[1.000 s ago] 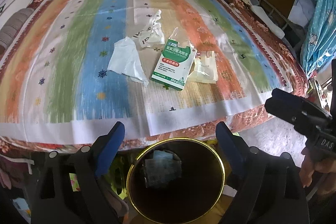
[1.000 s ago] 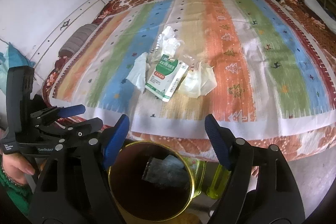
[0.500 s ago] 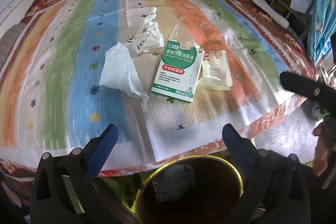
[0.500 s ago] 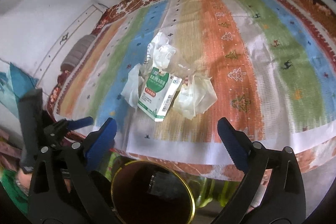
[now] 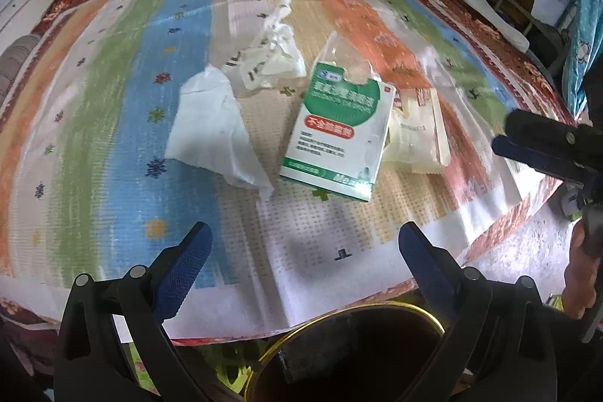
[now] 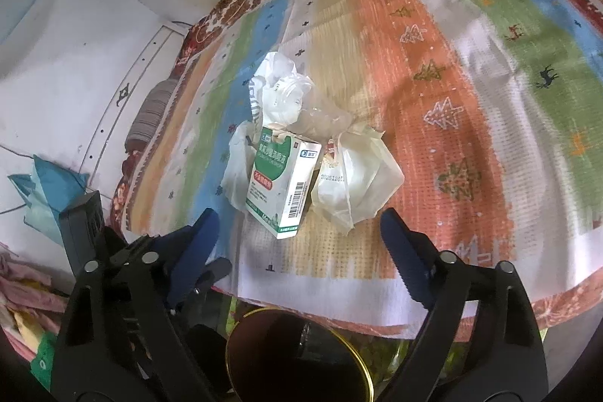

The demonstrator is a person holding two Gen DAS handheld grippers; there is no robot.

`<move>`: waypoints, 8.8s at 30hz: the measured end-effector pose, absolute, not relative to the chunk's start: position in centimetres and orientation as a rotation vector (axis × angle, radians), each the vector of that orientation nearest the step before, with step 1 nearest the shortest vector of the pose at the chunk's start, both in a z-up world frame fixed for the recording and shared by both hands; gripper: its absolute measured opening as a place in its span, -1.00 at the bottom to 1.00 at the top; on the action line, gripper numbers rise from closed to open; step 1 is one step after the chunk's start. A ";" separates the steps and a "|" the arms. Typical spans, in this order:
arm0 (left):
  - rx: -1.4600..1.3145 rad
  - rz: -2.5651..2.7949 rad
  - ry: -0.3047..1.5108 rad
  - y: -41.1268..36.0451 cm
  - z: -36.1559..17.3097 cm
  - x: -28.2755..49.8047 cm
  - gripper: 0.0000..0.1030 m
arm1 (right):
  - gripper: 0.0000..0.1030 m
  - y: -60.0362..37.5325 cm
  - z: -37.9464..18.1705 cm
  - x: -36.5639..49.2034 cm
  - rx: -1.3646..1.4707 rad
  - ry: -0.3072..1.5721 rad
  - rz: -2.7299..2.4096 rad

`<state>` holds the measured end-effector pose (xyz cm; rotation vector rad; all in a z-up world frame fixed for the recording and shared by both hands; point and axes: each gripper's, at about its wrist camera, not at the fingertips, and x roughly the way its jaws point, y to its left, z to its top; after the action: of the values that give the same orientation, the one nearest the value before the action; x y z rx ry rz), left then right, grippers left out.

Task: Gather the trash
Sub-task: 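Move both open grippers forward toward the green eye-drop box and clear bag, then close the left gripper on the green eye-drop box while the right gripper closes on the clear plastic bag, then lift the box and bag with both grippers and carry them over the bin, then open both grippers to drop the box and bag into the bin, then move both open grippers back to the white tissue and gold-foil packet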

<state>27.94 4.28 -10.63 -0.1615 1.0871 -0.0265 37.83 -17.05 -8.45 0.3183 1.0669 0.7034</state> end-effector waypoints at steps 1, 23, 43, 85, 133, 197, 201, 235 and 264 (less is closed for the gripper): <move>-0.150 -0.024 1.087 4.1 -10.7 28.0 0.89 | 0.54 -17.0 -8.6 37.9 0.316 1.070 0.703; -0.118 -0.063 1.061 4.1 -12.2 33.1 0.89 | -0.42 -15.0 -12.2 41.8 0.262 1.143 0.698; -0.126 -0.110 1.111 3.5 -14.5 35.3 0.42 | -1.00 -14.8 -13.0 42.3 0.183 1.160 0.667; -0.412 0.006 1.055 7.2 -4.1 25.2 0.41 | -1.00 -12.8 -3.1 30.9 -0.168 0.954 0.606; -0.581 -0.008 0.954 5.1 -0.8 11.3 0.41 | -1.00 -13.8 -0.5 15.9 -0.161 0.819 0.723; -0.695 0.190 1.133 6.6 -7.1 12.5 0.63 | -0.15 -14.1 -10.0 19.1 -0.019 1.210 0.615; -0.687 0.183 1.111 7.5 -6.1 13.1 0.69 | -0.08 -13.9 -8.5 19.2 -0.037 1.155 0.623; -0.694 0.216 1.128 15.4 -6.6 20.3 0.89 | 0.83 -10.9 -2.3 26.0 -0.239 0.850 0.687; -0.612 0.174 1.074 17.2 -9.8 25.9 0.88 | 0.81 -7.4 -6.4 32.4 -0.344 0.802 0.715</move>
<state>25.91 17.24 -9.80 -0.6116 1.0745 0.1742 32.37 -7.43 -6.38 -0.3436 0.8017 0.7154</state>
